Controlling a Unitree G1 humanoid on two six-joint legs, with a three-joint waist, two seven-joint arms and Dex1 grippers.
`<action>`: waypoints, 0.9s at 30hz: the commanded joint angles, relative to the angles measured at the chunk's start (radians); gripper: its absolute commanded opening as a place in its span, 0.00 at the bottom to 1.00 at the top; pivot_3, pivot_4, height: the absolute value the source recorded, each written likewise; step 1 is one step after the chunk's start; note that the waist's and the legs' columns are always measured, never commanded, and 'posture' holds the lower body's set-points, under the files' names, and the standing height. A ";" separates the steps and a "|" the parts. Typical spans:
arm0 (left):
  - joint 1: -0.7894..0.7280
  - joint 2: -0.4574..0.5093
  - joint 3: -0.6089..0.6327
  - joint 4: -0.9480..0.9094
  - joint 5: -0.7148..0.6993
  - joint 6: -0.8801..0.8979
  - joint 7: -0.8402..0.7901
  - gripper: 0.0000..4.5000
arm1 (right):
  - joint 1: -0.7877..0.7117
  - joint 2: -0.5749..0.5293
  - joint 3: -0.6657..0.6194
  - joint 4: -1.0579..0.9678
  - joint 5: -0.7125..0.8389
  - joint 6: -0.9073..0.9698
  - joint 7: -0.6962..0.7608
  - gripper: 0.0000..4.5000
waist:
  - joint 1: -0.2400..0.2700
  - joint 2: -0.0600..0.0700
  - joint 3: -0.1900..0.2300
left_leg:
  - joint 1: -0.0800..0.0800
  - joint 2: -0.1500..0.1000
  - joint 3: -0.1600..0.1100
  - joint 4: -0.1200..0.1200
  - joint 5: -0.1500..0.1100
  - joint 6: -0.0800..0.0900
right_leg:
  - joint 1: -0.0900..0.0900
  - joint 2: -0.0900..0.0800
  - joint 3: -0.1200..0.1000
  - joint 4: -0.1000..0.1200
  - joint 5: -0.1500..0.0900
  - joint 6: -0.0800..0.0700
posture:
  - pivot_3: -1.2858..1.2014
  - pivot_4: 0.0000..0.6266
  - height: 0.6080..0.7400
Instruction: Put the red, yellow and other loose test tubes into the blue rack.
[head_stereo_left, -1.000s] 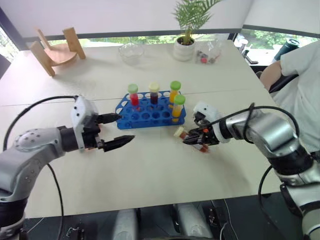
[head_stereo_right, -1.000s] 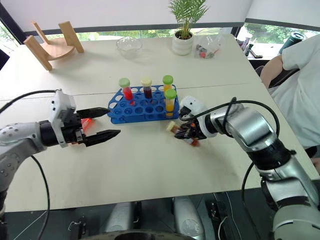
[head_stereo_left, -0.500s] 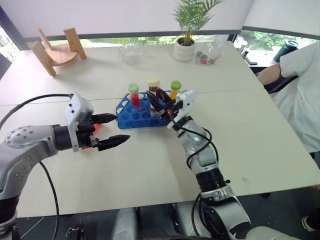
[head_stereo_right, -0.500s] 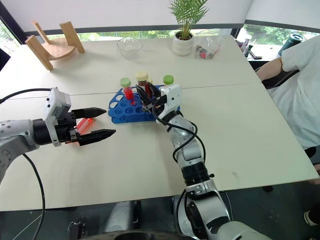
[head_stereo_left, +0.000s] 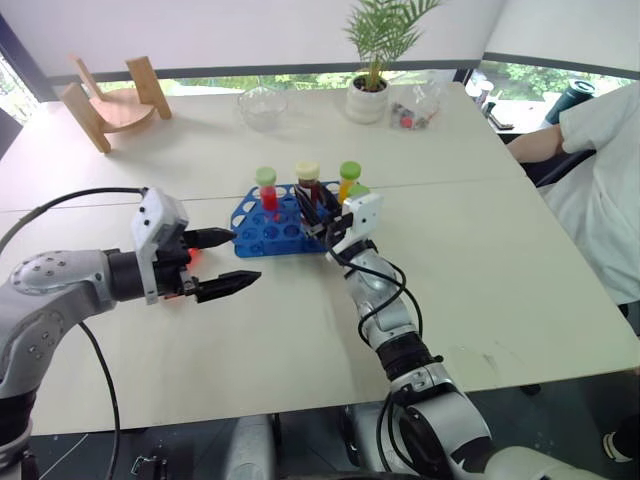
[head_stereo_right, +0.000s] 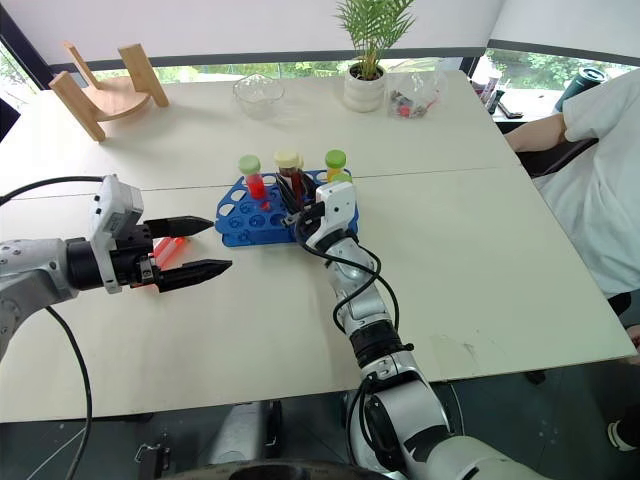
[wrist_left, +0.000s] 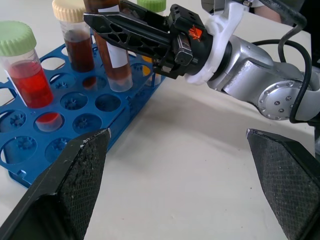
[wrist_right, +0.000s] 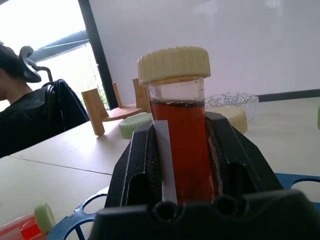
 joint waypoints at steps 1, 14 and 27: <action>-0.011 0.008 0.032 -0.028 -0.012 -0.007 0.005 1.00 | 0.009 0.009 0.008 -0.010 -0.008 -0.017 0.000 0.19 | 0.000 0.000 0.000 | 0.000 0.000 0.000 0.000 0.000 0.000 | 0.000 0.000 0.000 0.000 0.000 0.000 | 0.52 0.24 1.00; -0.024 -0.003 0.007 -0.015 0.003 -0.028 0.007 1.00 | 0.061 -0.007 0.016 -0.047 -0.026 0.000 -0.003 0.19 | 0.001 0.000 0.000 | 0.000 0.000 0.000 0.000 0.000 0.000 | 0.000 0.000 0.000 0.000 0.000 0.000 | 0.52 0.24 1.00; -0.023 0.032 -0.019 0.034 0.171 -0.024 0.112 1.00 | 0.202 -0.180 0.073 -0.414 0.011 0.327 0.156 0.99 | 0.005 0.000 0.000 | 0.000 0.000 0.000 0.000 0.000 0.000 | 0.000 0.000 0.000 0.000 0.000 0.000 | 0.52 0.24 1.00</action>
